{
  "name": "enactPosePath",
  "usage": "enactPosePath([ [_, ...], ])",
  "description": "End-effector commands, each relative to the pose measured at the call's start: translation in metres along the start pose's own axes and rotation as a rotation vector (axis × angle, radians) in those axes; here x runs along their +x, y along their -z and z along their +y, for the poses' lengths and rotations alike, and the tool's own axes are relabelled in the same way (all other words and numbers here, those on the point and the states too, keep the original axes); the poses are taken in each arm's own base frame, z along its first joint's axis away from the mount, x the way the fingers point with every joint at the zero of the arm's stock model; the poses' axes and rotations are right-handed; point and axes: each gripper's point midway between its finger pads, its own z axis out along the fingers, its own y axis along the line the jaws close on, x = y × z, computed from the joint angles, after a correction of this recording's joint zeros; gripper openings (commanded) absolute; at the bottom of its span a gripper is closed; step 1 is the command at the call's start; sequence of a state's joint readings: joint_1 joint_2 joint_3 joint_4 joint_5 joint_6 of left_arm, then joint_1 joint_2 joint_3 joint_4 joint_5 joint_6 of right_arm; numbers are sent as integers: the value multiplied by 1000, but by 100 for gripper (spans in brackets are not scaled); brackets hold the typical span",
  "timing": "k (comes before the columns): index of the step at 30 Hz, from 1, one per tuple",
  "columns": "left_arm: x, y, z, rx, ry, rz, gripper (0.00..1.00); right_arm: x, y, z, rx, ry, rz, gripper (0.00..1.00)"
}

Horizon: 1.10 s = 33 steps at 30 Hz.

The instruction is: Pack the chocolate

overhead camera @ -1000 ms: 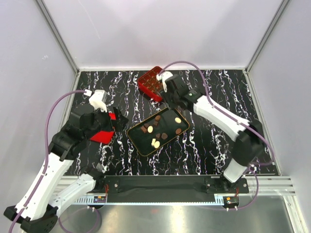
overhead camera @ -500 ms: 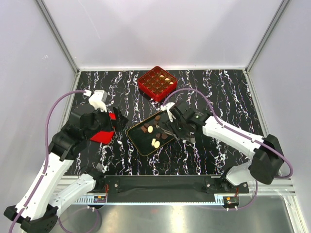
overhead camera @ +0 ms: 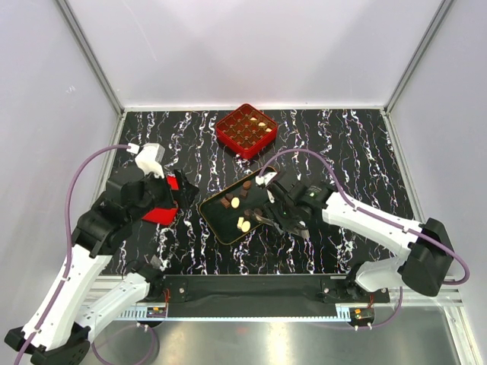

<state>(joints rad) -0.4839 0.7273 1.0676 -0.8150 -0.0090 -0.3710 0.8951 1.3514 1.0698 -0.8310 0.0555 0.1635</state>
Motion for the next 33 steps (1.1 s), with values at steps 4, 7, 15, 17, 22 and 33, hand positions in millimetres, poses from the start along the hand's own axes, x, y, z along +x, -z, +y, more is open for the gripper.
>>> enactPosePath([
  [4,-17,6,-6,24,9,-66,99,8,-3,-5,62,-24,18,55],
  [7,-18,7,-6,25,8,-69,99,9,-5,-6,70,-21,28,55],
  [15,-17,4,-6,24,14,-66,99,4,-8,-4,66,3,30,51],
  [17,-17,4,-6,24,14,-67,99,1,-7,-3,63,7,18,49],
  [22,-19,5,-7,24,6,-67,99,-11,1,-5,73,10,-31,42],
  [33,-24,0,-3,0,3,-85,99,-128,56,-49,322,18,-303,37],
])
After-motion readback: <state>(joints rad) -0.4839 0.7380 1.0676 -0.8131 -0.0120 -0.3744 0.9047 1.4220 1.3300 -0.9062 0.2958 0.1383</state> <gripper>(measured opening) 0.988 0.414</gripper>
